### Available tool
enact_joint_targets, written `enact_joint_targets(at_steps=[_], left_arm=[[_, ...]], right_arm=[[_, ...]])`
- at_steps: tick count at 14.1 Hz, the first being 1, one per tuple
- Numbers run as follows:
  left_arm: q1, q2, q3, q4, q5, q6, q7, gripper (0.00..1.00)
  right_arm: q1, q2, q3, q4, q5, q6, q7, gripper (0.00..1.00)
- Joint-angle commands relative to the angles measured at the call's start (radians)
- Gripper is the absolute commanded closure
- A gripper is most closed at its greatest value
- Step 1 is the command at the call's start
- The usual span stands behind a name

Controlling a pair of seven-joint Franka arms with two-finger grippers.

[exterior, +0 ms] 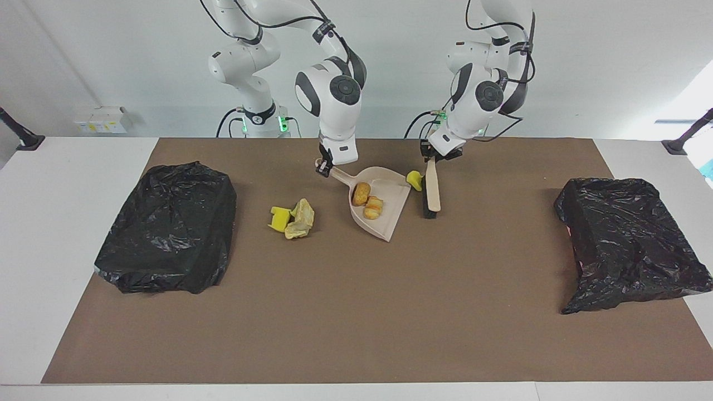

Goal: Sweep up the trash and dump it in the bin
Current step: 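Sweep the remaining yellow sponge into the dustpan with the left gripper's brush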

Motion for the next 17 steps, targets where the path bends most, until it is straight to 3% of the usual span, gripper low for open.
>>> enact_joint_targets(at_steps=[1,6,10,11,14,17], left_arm=[[-0.028,0.107,0.005,0.138,-0.047,0.011,-0.086,1.00],[-0.063,0.208,-0.018,0.315,-0.100,0.052,-0.252,1.00],[-0.051,0.201,-0.012,0.320,-0.084,0.020,-0.238,1.00],[-0.051,0.199,-0.011,0.320,-0.058,0.000,-0.238,1.00],[-0.023,0.192,-0.006,0.313,0.166,-0.069,-0.238,1.00],[-0.003,0.157,-0.006,0.266,0.235,-0.097,-0.230,1.00]], right_arm=[[-0.006,-0.030,0.004,-0.035,-0.018,0.032,-0.016,1.00],[-0.006,-0.030,0.004,-0.035,-0.017,0.032,-0.016,1.00],[-0.006,-0.028,0.004,-0.035,-0.017,0.030,-0.017,1.00],[-0.008,-0.028,0.004,-0.033,-0.018,0.029,-0.017,1.00],[-0.017,-0.040,0.002,-0.029,-0.018,0.014,-0.026,1.00],[-0.051,-0.076,0.002,-0.027,-0.018,-0.012,-0.057,1.00]])
